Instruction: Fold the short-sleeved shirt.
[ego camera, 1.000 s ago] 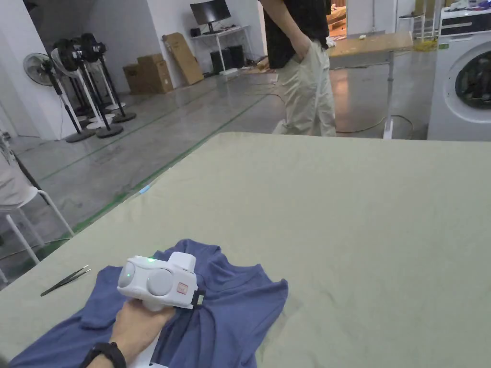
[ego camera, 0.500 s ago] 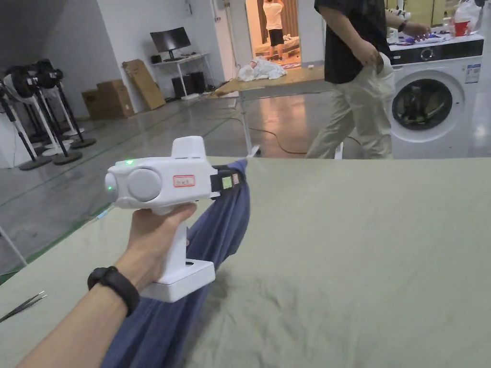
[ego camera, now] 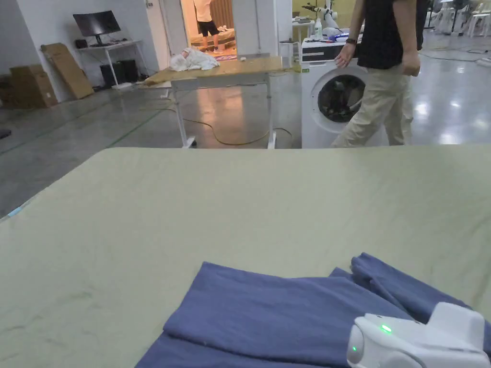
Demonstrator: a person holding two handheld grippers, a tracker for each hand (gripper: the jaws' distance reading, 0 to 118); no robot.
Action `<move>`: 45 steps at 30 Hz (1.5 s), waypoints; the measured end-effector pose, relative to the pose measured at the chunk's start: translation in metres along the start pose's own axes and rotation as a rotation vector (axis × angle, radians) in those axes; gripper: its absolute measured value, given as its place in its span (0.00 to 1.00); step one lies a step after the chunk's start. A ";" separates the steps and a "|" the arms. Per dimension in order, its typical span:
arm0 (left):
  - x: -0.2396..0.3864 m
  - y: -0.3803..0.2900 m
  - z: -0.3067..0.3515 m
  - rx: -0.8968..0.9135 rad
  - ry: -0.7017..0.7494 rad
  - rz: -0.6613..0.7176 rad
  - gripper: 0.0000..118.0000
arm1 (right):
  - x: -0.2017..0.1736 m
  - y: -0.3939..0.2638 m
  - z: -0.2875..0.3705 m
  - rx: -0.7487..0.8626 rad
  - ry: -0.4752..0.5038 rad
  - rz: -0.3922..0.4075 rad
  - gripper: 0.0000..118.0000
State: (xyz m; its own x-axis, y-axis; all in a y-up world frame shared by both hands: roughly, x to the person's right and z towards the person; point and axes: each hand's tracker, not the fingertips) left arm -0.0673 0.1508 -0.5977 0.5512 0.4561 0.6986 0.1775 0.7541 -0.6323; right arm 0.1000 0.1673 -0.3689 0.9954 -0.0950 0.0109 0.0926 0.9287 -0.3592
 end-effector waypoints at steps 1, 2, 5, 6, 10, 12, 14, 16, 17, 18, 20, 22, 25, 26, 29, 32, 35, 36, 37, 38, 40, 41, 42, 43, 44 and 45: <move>0.013 -0.014 -0.012 -0.045 -0.032 -0.002 0.00 | 0.002 -0.001 0.002 -0.003 -0.013 0.006 0.00; 0.025 -0.028 -0.021 -0.063 -0.037 -0.004 0.00 | 0.004 -0.002 0.005 -0.005 -0.032 0.018 0.00; 0.048 -0.058 -0.036 -0.137 -0.091 -0.020 0.00 | 0.008 -0.001 0.009 -0.003 -0.045 0.027 0.00; 0.052 -0.063 -0.038 -0.152 -0.058 -0.068 0.09 | 0.007 0.000 0.009 -0.002 -0.044 0.026 0.00; 0.044 -0.057 -0.008 -0.106 -0.009 -0.177 0.73 | 0.004 0.006 0.010 0.015 -0.035 0.027 0.00; 0.031 -0.042 0.024 -0.036 0.046 -0.169 0.72 | 0.001 0.011 0.008 0.028 -0.012 0.015 0.00; 0.017 -0.027 0.066 0.049 0.142 -0.186 0.72 | -0.006 0.017 0.002 0.034 0.007 0.002 0.00; 0.005 -0.012 0.113 0.147 0.237 -0.187 0.72 | -0.013 0.023 -0.005 0.053 0.037 0.003 0.00; 0.002 -0.005 0.138 0.199 0.275 -0.178 0.72 | -0.018 0.027 -0.008 0.065 0.045 0.008 0.00; 0.001 0.001 0.162 0.242 0.299 -0.191 0.72 | -0.023 0.032 -0.012 0.076 0.057 0.016 0.00; 0.005 0.003 0.213 0.370 0.365 -0.234 0.72 | -0.031 0.042 -0.022 0.095 0.085 0.041 0.00; 0.015 -0.003 0.252 0.472 0.486 -0.276 0.72 | -0.041 0.053 -0.030 0.127 0.097 0.065 0.00; 0.029 -0.024 0.291 0.574 0.688 -0.313 0.70 | -0.052 0.070 -0.036 0.161 0.109 0.078 0.00; 0.033 -0.032 0.300 0.593 0.753 -0.335 0.68 | -0.054 0.075 -0.036 0.180 0.117 0.078 0.00; 0.038 -0.053 0.314 0.595 0.905 -0.328 0.54 | -0.061 0.085 -0.034 0.211 0.132 0.085 0.00; 0.040 -0.064 0.329 0.615 0.936 -0.261 0.23 | -0.067 0.094 -0.026 0.221 0.129 0.084 0.00; 0.046 -0.074 0.343 0.648 0.968 -0.218 0.11 | -0.067 0.096 -0.018 0.245 0.146 0.066 0.00; 0.047 -0.077 0.346 0.654 0.976 -0.203 0.01 | -0.067 0.096 -0.017 0.251 0.147 0.068 0.00; 0.049 -0.079 0.348 0.656 0.987 -0.193 0.00 | -0.068 0.096 -0.015 0.258 0.140 0.080 0.00; 0.050 -0.083 0.351 0.660 0.997 -0.190 0.00 | -0.067 0.095 -0.014 0.259 0.133 0.094 0.00; 0.050 -0.086 0.354 0.646 0.984 -0.184 0.00 | -0.067 0.095 -0.014 0.256 0.123 0.109 0.00; 0.050 -0.087 0.352 0.644 0.988 -0.184 0.00 | -0.067 0.094 -0.014 0.254 0.123 0.114 0.00; 0.050 -0.088 0.351 0.643 0.993 -0.185 0.00 | -0.065 0.093 -0.015 0.250 0.128 0.116 0.00; 0.049 -0.087 0.351 0.639 0.996 -0.186 0.00 | -0.065 0.091 -0.016 0.246 0.131 0.114 0.00; 0.049 -0.086 0.350 0.629 0.997 -0.183 0.00 | -0.065 0.090 -0.017 0.243 0.132 0.112 0.00; 0.048 -0.086 0.350 0.629 0.997 -0.183 0.00 | -0.066 0.089 -0.017 0.239 0.132 0.110 0.00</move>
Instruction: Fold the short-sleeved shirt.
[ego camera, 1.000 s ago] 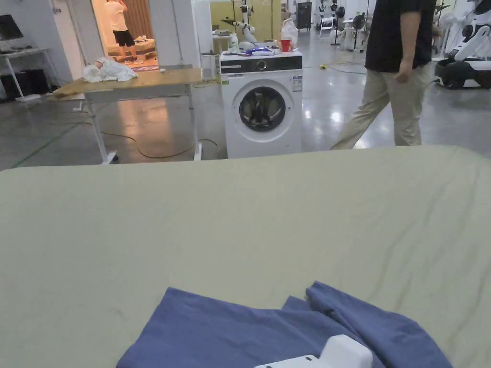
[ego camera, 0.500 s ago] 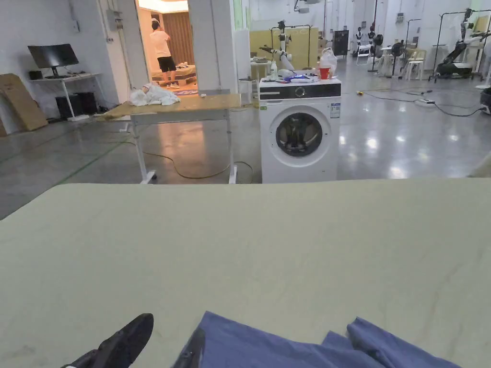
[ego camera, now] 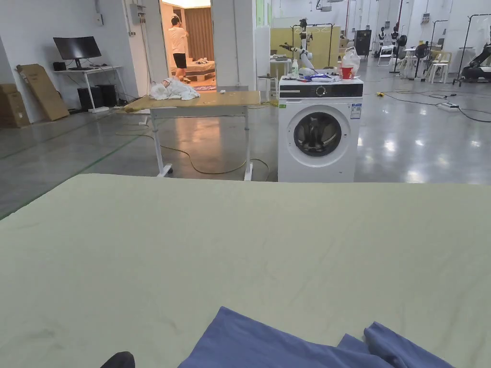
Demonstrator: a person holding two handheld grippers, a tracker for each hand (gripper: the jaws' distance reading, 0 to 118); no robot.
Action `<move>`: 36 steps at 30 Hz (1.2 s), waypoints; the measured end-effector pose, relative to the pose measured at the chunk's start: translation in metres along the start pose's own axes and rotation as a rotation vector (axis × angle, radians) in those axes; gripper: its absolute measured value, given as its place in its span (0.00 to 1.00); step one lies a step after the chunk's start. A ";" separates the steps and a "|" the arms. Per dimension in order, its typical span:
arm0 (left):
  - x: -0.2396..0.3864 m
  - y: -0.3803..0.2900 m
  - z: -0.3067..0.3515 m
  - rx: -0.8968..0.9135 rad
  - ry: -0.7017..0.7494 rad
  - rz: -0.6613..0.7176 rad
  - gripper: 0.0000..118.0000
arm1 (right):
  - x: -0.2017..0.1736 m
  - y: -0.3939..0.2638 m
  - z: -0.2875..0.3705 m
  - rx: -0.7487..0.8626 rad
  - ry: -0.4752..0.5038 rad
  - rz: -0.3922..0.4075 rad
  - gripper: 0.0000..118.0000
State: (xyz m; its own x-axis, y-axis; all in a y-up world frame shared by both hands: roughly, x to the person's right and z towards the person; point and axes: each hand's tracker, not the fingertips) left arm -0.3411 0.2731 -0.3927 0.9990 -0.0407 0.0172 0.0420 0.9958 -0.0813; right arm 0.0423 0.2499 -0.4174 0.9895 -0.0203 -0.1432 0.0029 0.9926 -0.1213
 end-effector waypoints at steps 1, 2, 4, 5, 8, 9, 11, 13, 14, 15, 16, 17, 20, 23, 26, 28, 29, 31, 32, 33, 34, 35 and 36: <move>0.000 0.000 -0.002 0.001 -0.002 0.000 0.00 | 0.001 -0.001 -0.001 -0.004 0.002 -0.002 0.00; 0.000 0.001 -0.004 0.001 -0.008 0.007 0.00 | 0.001 -0.003 -0.001 -0.007 0.003 -0.002 0.00; 0.000 0.001 -0.007 -0.003 -0.019 0.015 0.00 | 0.001 -0.004 -0.001 -0.013 0.004 0.000 0.00; 0.001 0.002 -0.010 -0.005 -0.022 0.016 0.00 | 0.002 -0.004 -0.002 -0.018 0.005 0.003 0.00; 0.002 0.001 -0.021 -0.032 -0.052 -0.009 0.00 | 0.005 -0.008 -0.002 -0.026 -0.001 0.006 0.00; 0.002 0.001 -0.026 -0.040 -0.060 -0.014 0.00 | 0.007 -0.010 -0.002 -0.029 -0.001 0.003 0.00; 0.000 -0.001 -0.044 -0.088 -0.115 -0.020 0.00 | 0.010 -0.015 -0.004 -0.041 0.001 -0.011 0.00; 0.000 -0.003 -0.068 -0.112 -0.164 -0.045 0.00 | 0.013 -0.020 -0.005 -0.056 0.001 -0.020 0.00; 0.003 -0.003 -0.085 -0.131 -0.180 -0.069 0.00 | 0.014 -0.023 -0.005 -0.064 -0.003 -0.019 0.00; 0.003 -0.005 -0.102 -0.157 -0.201 -0.079 0.00 | 0.015 -0.025 -0.005 -0.073 -0.011 -0.017 0.00; 0.005 -0.005 -0.122 -0.194 -0.241 -0.066 0.06 | 0.016 -0.028 -0.004 -0.082 -0.019 -0.014 0.00; 0.005 -0.006 -0.145 -0.233 -0.259 -0.035 0.13 | 0.018 -0.031 -0.002 -0.091 -0.024 -0.016 0.00; 0.004 -0.020 -0.221 -0.382 -0.318 0.035 0.47 | 0.027 -0.038 0.001 -0.119 -0.039 -0.027 0.00; 0.007 -0.047 -0.299 -0.561 -0.278 -0.020 0.62 | 0.038 -0.045 0.004 -0.150 -0.060 -0.042 0.00; -0.001 -0.072 -0.358 -0.675 -0.227 0.053 0.62 | 0.050 -0.052 0.010 -0.186 -0.095 -0.031 0.00; -0.006 -0.086 -0.381 -0.724 -0.200 0.087 0.62 | 0.056 -0.056 0.014 -0.211 -0.121 -0.010 0.00; -0.008 -0.093 -0.390 -0.754 -0.199 0.079 0.62 | 0.057 -0.057 0.015 -0.224 -0.136 -0.007 0.00; -0.008 -0.107 -0.398 -0.802 -0.194 0.041 0.61 | 0.063 -0.063 0.017 -0.255 -0.155 -0.026 0.00; -0.006 -0.114 -0.402 -0.801 -0.187 0.014 0.61 | 0.067 -0.067 0.017 -0.274 -0.161 -0.044 0.00; -0.004 -0.118 -0.406 -0.817 -0.193 -0.003 0.61 | 0.067 -0.067 0.016 -0.287 -0.165 -0.057 0.00; -0.003 -0.123 -0.410 -0.818 -0.202 -0.003 0.61 | 0.069 -0.069 0.015 -0.298 -0.167 -0.063 0.00; -0.001 -0.125 -0.411 -0.833 -0.208 -0.007 0.58 | 0.070 -0.071 0.014 -0.306 -0.168 -0.061 0.00; 0.000 -0.128 -0.417 -0.859 -0.198 -0.020 0.52 | 0.069 -0.072 0.013 -0.314 -0.170 -0.055 0.00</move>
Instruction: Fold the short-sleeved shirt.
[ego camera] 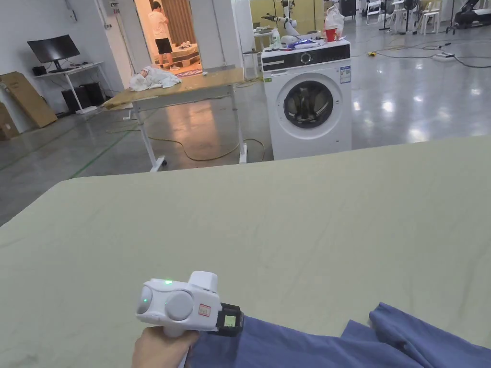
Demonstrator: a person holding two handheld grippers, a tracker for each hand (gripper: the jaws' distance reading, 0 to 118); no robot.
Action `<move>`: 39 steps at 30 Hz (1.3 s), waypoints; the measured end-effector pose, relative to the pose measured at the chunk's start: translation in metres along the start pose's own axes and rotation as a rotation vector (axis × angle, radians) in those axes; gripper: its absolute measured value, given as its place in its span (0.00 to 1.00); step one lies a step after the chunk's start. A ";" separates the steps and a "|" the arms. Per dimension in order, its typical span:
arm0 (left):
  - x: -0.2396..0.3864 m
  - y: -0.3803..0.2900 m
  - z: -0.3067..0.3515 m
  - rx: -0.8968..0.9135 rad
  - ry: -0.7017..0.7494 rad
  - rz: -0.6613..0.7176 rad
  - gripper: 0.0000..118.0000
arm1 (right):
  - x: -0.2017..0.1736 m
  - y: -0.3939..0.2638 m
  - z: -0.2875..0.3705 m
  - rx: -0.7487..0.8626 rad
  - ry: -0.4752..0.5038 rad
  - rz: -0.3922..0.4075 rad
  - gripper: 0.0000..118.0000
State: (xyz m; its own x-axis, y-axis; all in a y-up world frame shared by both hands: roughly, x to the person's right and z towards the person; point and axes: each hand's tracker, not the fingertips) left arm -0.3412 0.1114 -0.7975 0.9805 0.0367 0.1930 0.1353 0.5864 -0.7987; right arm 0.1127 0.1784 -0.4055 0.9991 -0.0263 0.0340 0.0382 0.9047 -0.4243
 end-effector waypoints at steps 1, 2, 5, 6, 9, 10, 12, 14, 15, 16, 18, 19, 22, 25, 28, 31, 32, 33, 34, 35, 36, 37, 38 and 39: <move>0.000 0.001 -0.005 -0.004 0.040 0.013 0.48 | -0.002 0.001 0.000 -0.010 -0.008 0.015 0.00; 0.001 0.001 -0.009 -0.001 0.039 0.027 0.48 | -0.004 0.002 0.000 -0.015 -0.015 0.031 0.00; 0.009 0.002 -0.014 0.002 0.006 0.013 0.27 | -0.006 0.002 -0.001 -0.022 -0.005 0.045 0.00; 0.013 0.001 -0.015 -0.009 0.016 -0.010 0.24 | -0.006 0.002 -0.004 -0.028 0.007 0.041 0.00; 0.022 -0.002 -0.016 -0.017 -0.031 -0.026 0.01 | -0.006 0.006 -0.014 -0.038 0.031 0.033 0.00; 0.026 -0.004 -0.019 -0.024 0.022 -0.041 0.00 | -0.005 0.010 -0.020 -0.041 0.043 0.032 0.00; 0.028 -0.007 -0.024 -0.028 0.022 -0.048 0.00 | -0.004 0.023 -0.036 -0.057 0.063 0.032 0.03; 0.023 -0.007 -0.025 -0.030 0.015 -0.042 0.00 | -0.001 0.041 -0.060 -0.109 0.068 0.045 0.33; 0.018 -0.007 -0.024 -0.032 0.001 -0.025 0.00 | 0.001 0.050 -0.074 -0.152 0.079 0.043 0.45; 0.015 -0.006 -0.024 -0.036 -0.012 -0.007 0.00 | 0.002 0.060 -0.091 -0.193 0.081 0.044 0.53; 0.012 -0.005 -0.025 -0.049 -0.027 0.035 0.00 | 0.007 0.077 -0.129 -0.254 0.087 0.053 0.54; 0.010 -0.003 -0.024 -0.050 -0.028 0.040 0.00 | 0.011 0.084 -0.149 -0.286 0.099 0.055 0.54; 0.010 -0.003 -0.023 -0.048 -0.028 0.030 0.00 | 0.031 0.094 -0.213 -0.353 0.109 -0.089 0.53; 0.010 -0.004 -0.022 -0.046 -0.026 0.024 0.00 | 0.038 0.091 -0.261 -0.405 0.055 -0.062 0.51; 0.011 -0.007 -0.020 -0.029 -0.019 0.025 0.00 | 0.031 0.078 -0.292 -0.523 0.043 0.029 0.51; 0.011 -0.008 -0.022 -0.016 -0.014 0.021 0.00 | 0.026 0.058 -0.308 -0.587 0.042 0.044 0.50; 0.011 -0.008 -0.021 -0.014 -0.013 0.022 0.00 | 0.026 0.058 -0.306 -0.555 0.041 0.055 0.50; 0.012 -0.008 -0.021 -0.012 -0.010 0.024 0.00 | 0.027 0.060 -0.304 -0.551 0.041 0.051 0.50; 0.012 -0.008 -0.021 -0.012 -0.007 0.024 0.00 | 0.028 0.063 -0.300 -0.535 0.032 0.026 0.43; 0.013 -0.008 -0.023 -0.013 -0.001 0.021 0.00 | 0.029 0.064 -0.297 -0.507 0.028 0.010 0.28; 0.014 -0.008 -0.023 -0.014 0.004 0.015 0.00 | 0.031 0.065 -0.296 -0.500 0.031 0.008 0.01; 0.015 -0.007 -0.022 -0.015 0.010 0.011 0.00 | 0.033 0.067 -0.292 -0.501 0.032 -0.019 0.01; 0.015 -0.005 -0.019 -0.017 0.012 0.014 0.00 | 0.034 0.066 -0.291 -0.517 0.063 -0.038 0.01; 0.014 -0.002 -0.015 -0.019 0.007 0.024 0.00 | 0.035 0.067 -0.287 -0.513 0.081 -0.039 0.01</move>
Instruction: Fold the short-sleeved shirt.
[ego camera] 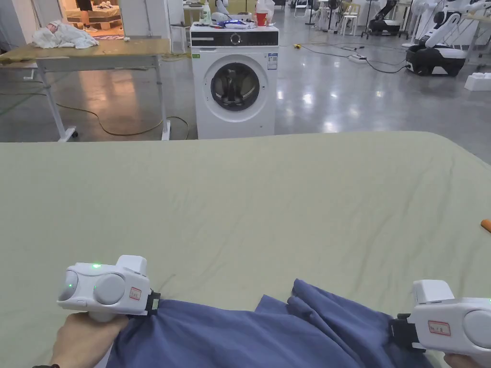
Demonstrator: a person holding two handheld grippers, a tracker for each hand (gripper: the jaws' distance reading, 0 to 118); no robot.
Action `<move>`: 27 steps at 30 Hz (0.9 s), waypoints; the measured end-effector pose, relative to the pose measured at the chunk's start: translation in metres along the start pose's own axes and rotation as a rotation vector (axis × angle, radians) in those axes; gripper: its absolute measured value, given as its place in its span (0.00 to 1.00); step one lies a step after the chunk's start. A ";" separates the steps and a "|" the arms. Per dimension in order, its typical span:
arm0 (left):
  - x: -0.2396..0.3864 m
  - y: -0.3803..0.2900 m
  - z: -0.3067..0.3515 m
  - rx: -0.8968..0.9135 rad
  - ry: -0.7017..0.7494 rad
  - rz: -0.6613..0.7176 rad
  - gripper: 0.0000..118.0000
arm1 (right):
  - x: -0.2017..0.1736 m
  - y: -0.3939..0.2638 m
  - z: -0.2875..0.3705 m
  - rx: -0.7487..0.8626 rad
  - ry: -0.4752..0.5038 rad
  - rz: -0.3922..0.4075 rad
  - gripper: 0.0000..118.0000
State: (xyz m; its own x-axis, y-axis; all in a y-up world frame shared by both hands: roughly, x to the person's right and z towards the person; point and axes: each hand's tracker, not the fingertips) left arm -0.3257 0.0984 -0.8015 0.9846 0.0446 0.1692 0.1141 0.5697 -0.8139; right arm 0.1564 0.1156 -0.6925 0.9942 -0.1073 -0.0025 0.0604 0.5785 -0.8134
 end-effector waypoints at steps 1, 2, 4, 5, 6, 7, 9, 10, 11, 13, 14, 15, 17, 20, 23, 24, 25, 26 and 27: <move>-0.004 0.001 0.010 0.004 -0.016 0.009 0.00 | 0.000 -0.002 0.007 0.016 -0.009 -0.004 0.01; -0.010 -0.001 0.023 0.035 -0.060 0.020 0.00 | 0.003 -0.005 0.016 0.039 -0.001 -0.011 0.01; -0.022 -0.010 0.063 0.165 -0.113 0.038 0.00 | 0.008 -0.005 0.040 0.138 0.039 -0.026 0.01; -0.030 -0.014 0.085 0.218 -0.129 0.057 0.00 | 0.010 -0.004 0.053 0.182 0.047 -0.036 0.01; -0.039 -0.018 0.108 0.265 -0.161 0.091 0.00 | 0.014 -0.001 0.068 0.214 0.062 -0.062 0.01; -0.049 -0.021 0.132 0.308 -0.195 0.121 0.00 | 0.017 0.003 0.081 0.246 0.081 -0.084 0.01; -0.062 -0.027 0.181 0.409 -0.217 0.137 0.00 | 0.020 0.013 0.108 0.335 0.098 -0.099 0.01; -0.069 -0.028 0.205 0.453 -0.213 0.145 0.00 | 0.019 0.019 0.126 0.378 0.089 -0.100 0.01; -0.076 -0.028 0.230 0.502 -0.201 0.147 0.00 | 0.018 0.026 0.142 0.422 0.090 -0.086 0.01; -0.078 -0.028 0.276 0.583 -0.172 0.148 0.00 | 0.013 0.040 0.172 0.493 0.091 -0.044 0.01; -0.082 -0.025 0.298 0.618 -0.164 0.145 0.00 | 0.004 0.047 0.192 0.542 0.077 -0.022 0.01; -0.084 -0.022 0.316 0.646 -0.171 0.141 0.00 | -0.002 0.055 0.206 0.578 0.086 0.005 0.01; -0.082 -0.012 0.356 0.728 -0.136 0.119 0.00 | -0.014 0.074 0.236 0.660 0.084 0.021 0.01; -0.078 0.005 0.407 0.844 -0.081 0.083 0.00 | -0.032 0.106 0.276 0.751 0.099 0.034 0.01; -0.077 0.025 0.450 0.917 -0.016 0.078 0.00 | -0.050 0.139 0.311 0.818 0.065 0.066 0.01; -0.079 0.034 0.458 0.933 -0.001 0.079 0.00 | -0.056 0.149 0.322 0.832 0.064 0.074 0.01; -0.079 0.041 0.470 0.957 0.018 0.067 0.00 | -0.061 0.159 0.332 0.850 0.062 0.077 0.01; -0.078 0.048 0.480 0.976 0.037 0.060 0.00 | -0.066 0.171 0.341 0.864 0.058 0.088 0.01; -0.079 0.055 0.489 0.993 0.046 0.060 0.00 | -0.072 0.181 0.349 0.885 0.044 0.097 0.01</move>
State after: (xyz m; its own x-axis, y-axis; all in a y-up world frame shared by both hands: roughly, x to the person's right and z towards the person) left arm -0.4618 0.5274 -0.5883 0.9917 0.0761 0.1041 -0.0782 0.9968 0.0171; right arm 0.1271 0.5099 -0.6369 0.9953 -0.0463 -0.0853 0.0411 0.9973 -0.0615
